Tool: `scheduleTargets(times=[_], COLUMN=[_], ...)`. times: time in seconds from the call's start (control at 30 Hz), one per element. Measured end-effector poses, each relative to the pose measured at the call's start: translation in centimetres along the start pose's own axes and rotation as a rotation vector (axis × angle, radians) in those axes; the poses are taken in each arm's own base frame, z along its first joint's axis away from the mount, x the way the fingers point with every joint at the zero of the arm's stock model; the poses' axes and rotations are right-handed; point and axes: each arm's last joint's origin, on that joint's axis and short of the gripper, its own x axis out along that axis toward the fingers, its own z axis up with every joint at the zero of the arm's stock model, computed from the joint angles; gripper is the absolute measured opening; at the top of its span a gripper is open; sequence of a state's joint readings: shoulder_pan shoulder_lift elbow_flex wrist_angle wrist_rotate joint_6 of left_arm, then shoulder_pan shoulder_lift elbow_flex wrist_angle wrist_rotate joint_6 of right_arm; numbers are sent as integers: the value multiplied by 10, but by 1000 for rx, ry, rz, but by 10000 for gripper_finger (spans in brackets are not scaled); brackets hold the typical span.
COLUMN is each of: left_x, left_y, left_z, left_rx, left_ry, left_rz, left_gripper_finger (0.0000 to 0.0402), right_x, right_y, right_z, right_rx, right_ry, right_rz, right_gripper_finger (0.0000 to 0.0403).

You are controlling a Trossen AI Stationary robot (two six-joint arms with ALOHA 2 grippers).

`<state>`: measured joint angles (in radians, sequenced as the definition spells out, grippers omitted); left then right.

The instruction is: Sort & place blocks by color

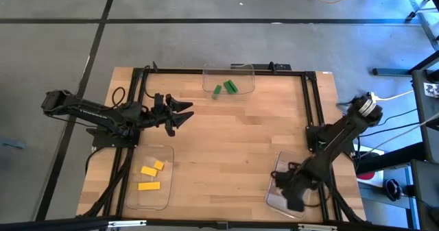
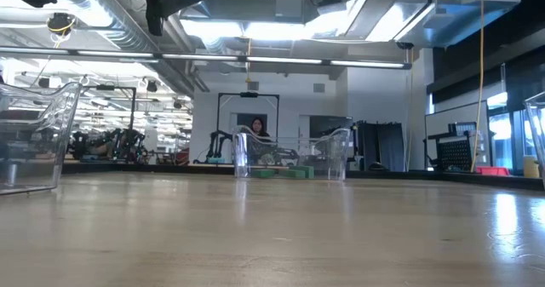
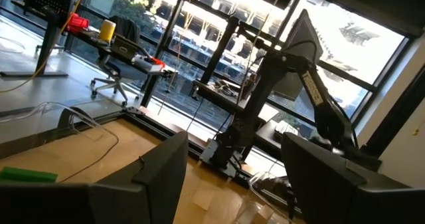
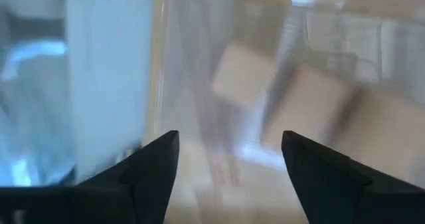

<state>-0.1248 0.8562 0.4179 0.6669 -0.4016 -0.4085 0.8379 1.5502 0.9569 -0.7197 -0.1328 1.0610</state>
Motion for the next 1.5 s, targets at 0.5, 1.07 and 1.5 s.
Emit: scheduleTargets(times=[0.5,1.07,1.5], left_x=[0,1,7], left_y=[0,-2,3], left_z=[0,3,11], left_rx=[53,42,55], left_ry=[0,-4,14], left_rz=[-1,-12,-99], left_gripper_finger=[234,234,225], right_x=[-123,-109,-164], right_y=[-76,-155,-156], right_z=[-31,36,44], right_rx=[229,266,-7], right_ry=[-470,-1305,-1394], right_rz=[5,255,206], right_gripper_finger=[269,218,217])
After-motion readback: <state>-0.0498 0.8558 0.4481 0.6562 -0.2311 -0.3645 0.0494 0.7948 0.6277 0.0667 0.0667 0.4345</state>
